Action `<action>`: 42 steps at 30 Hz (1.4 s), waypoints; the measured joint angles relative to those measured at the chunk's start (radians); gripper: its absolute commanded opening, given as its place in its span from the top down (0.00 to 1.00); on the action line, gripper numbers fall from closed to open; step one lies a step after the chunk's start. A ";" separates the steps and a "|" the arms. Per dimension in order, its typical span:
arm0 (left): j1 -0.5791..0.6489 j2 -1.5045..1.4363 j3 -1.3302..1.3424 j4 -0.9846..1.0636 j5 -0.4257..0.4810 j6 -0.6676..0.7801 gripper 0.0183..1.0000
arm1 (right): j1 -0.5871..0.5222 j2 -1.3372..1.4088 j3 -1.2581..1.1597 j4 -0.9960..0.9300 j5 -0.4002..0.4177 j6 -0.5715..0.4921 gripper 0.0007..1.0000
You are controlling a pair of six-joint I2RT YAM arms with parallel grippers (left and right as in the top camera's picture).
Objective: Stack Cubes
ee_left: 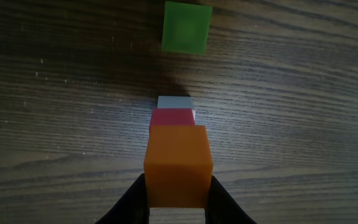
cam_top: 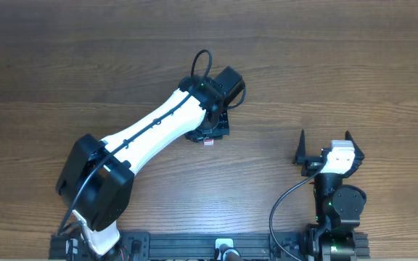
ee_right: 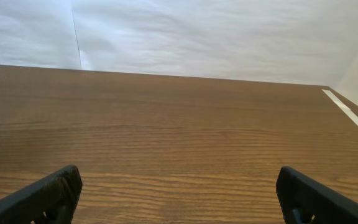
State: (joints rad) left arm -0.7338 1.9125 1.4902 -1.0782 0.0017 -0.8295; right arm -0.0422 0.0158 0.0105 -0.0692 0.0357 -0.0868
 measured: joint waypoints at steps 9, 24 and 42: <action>0.000 0.014 0.000 0.000 0.003 0.000 0.82 | 0.000 0.000 0.000 0.000 0.000 0.000 0.01; 0.000 0.023 0.000 -0.007 0.010 0.000 0.79 | 0.000 0.000 0.000 0.000 0.000 0.000 0.01; 0.000 0.023 0.000 -0.007 0.010 0.004 0.48 | 0.000 0.000 0.000 0.000 0.000 0.000 0.01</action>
State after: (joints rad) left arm -0.7338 1.9358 1.4902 -1.0855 0.0120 -0.8257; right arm -0.0422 0.0158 0.0105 -0.0692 0.0357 -0.0864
